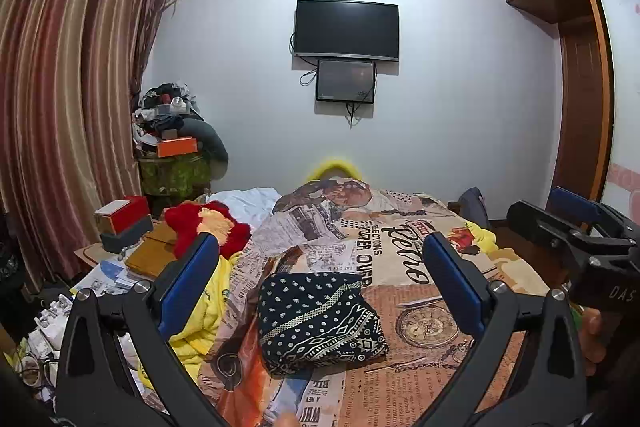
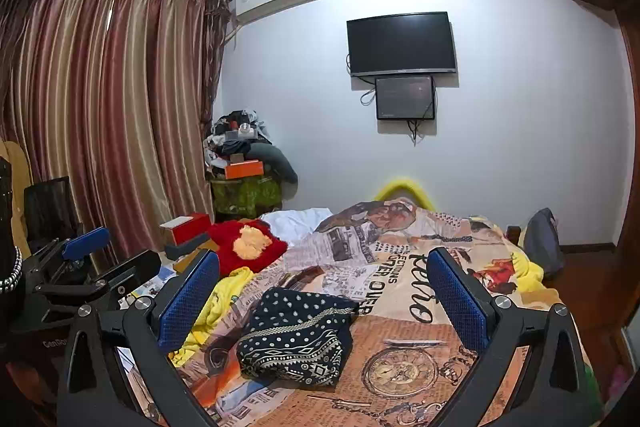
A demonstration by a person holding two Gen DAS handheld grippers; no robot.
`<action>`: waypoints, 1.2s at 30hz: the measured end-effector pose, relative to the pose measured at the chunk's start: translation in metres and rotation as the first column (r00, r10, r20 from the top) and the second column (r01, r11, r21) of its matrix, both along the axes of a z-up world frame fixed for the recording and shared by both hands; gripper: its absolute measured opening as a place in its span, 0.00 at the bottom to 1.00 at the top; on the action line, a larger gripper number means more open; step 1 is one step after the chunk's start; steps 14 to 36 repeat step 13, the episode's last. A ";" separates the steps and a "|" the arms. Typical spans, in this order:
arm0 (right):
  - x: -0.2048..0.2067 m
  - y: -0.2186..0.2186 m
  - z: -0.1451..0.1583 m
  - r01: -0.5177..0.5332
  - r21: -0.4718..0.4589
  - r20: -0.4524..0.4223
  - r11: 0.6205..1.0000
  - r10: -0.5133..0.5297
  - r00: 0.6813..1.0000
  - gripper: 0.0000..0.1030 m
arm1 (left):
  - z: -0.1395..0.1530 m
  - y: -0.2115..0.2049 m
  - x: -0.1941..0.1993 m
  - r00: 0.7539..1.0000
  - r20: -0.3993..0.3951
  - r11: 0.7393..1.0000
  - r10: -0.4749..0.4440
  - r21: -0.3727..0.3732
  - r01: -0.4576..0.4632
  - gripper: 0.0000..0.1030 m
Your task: Fold large clothes
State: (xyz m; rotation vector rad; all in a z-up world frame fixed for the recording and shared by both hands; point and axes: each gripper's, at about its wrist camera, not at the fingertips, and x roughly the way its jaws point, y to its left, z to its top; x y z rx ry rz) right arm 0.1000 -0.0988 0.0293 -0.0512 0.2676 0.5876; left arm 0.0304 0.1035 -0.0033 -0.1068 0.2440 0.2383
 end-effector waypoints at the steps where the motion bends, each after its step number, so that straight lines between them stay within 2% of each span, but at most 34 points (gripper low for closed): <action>1: -0.001 0.000 0.000 0.001 -0.002 0.003 1.000 -0.001 1.000 1.00 | 0.000 0.000 0.000 1.000 0.000 1.000 0.001 0.000 -0.001 1.00; 13: -0.002 0.005 0.000 0.001 0.004 -0.008 1.000 -0.001 1.000 1.00 | 0.000 0.002 0.000 1.000 0.002 1.000 -0.002 -0.030 0.002 1.00; 36: -0.002 0.005 0.000 0.001 0.004 -0.008 1.000 -0.001 1.000 1.00 | 0.000 0.002 0.000 1.000 0.002 1.000 -0.002 -0.030 0.002 1.00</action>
